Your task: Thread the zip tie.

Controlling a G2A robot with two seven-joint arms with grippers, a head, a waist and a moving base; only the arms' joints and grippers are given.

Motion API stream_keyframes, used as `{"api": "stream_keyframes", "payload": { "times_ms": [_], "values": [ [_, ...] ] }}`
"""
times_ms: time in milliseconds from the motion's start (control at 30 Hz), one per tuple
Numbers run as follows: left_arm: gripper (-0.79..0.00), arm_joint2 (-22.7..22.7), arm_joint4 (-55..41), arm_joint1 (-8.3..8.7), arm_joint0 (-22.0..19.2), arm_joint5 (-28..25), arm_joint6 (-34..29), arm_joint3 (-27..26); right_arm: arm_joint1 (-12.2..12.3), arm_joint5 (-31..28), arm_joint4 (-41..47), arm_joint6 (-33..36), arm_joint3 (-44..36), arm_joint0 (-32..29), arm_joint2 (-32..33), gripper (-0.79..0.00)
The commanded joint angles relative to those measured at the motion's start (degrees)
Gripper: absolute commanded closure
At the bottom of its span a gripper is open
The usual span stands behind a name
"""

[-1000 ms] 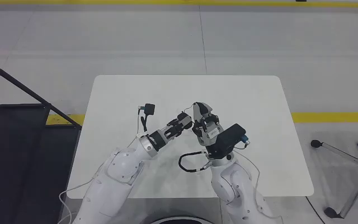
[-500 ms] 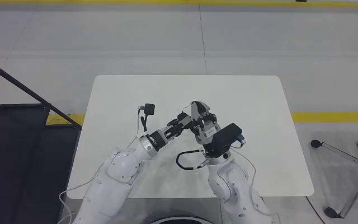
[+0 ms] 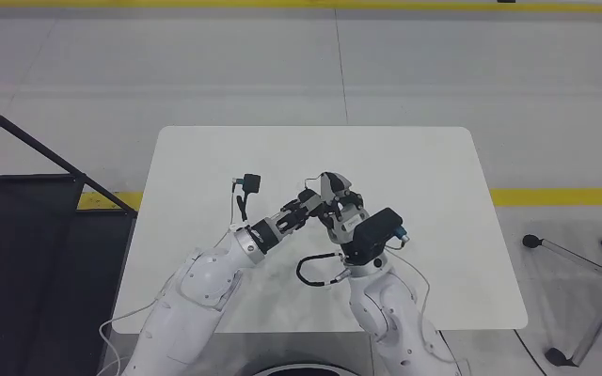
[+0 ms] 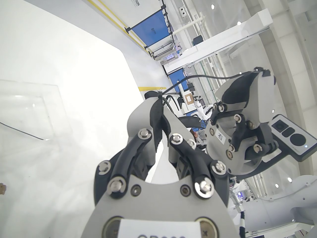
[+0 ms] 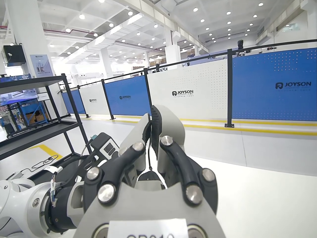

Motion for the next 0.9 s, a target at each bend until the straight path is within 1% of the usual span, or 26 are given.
{"api": "stream_keyframes", "payload": {
  "times_ms": [0, 567, 867],
  "values": [
    [0.000, 0.0, 0.0, 0.00, 0.0, 0.0, 0.0, 0.0, 0.1, -0.4, -0.6, 0.5, -0.4, -0.3, 0.2, 0.000],
    [0.000, 0.1, 0.2, 0.00, 0.3, 0.2, 0.4, -0.3, 1.1, -2.2, -3.8, 3.3, -4.8, -4.1, 3.0, 0.000],
    [0.000, 0.2, 0.6, 0.14, 0.9, 0.3, 0.2, -1.1, 1.4, -3.3, -5.4, 6.4, -5.1, -4.6, 2.9, 0.000]
  ]
}}
